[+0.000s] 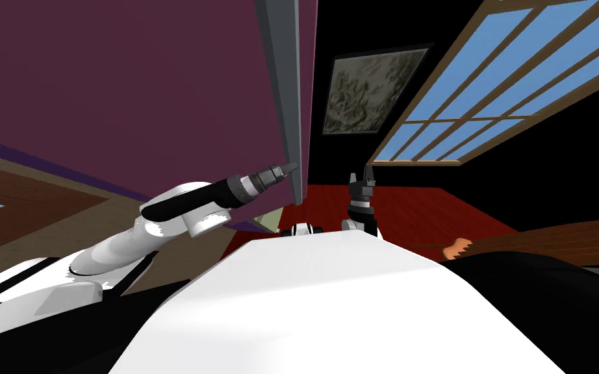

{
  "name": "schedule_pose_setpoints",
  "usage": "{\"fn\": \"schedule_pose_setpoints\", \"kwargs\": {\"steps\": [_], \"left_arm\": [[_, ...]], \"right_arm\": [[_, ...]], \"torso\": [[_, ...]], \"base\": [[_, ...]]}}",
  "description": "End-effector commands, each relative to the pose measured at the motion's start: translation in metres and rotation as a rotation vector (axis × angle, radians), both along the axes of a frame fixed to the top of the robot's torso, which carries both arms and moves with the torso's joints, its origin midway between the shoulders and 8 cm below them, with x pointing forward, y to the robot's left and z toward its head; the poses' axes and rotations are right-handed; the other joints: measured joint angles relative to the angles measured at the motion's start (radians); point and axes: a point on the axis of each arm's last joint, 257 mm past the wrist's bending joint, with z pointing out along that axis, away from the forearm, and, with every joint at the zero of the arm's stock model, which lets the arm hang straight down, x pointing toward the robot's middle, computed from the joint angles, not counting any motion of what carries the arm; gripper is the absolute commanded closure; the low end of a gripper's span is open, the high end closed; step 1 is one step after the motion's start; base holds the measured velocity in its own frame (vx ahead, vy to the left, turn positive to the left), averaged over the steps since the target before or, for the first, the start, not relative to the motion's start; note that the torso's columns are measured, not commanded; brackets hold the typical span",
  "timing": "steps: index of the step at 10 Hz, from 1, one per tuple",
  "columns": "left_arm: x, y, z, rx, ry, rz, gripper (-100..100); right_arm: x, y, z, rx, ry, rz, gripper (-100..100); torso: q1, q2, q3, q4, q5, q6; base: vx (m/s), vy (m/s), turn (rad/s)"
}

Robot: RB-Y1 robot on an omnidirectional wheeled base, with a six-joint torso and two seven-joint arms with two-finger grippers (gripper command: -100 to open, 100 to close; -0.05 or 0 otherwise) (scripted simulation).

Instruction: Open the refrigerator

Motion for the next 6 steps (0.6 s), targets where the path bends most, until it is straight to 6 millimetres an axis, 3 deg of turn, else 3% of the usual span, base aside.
{"fn": "schedule_pose_setpoints", "kwargs": {"steps": [1, 6], "left_arm": [[0.000, 0.000, 0.016, 0.000, 0.001, -0.003, -100], [-0.003, 0.000, 0.044, 0.000, 0.000, -0.007, -100]], "right_arm": [[0.000, 0.000, 0.000, 0.000, 0.000, 0.000, 0], [0.000, 0.000, 0.000, 0.000, 0.000, 0.000, 0]], "torso": [[-0.003, -0.009, -0.005, -0.003, -0.001, -0.001], [0.001, -0.010, -0.005, -0.006, 0.000, 0.001]], "base": [[0.006, -0.008, 0.067], [0.031, -0.013, 0.012]]}}
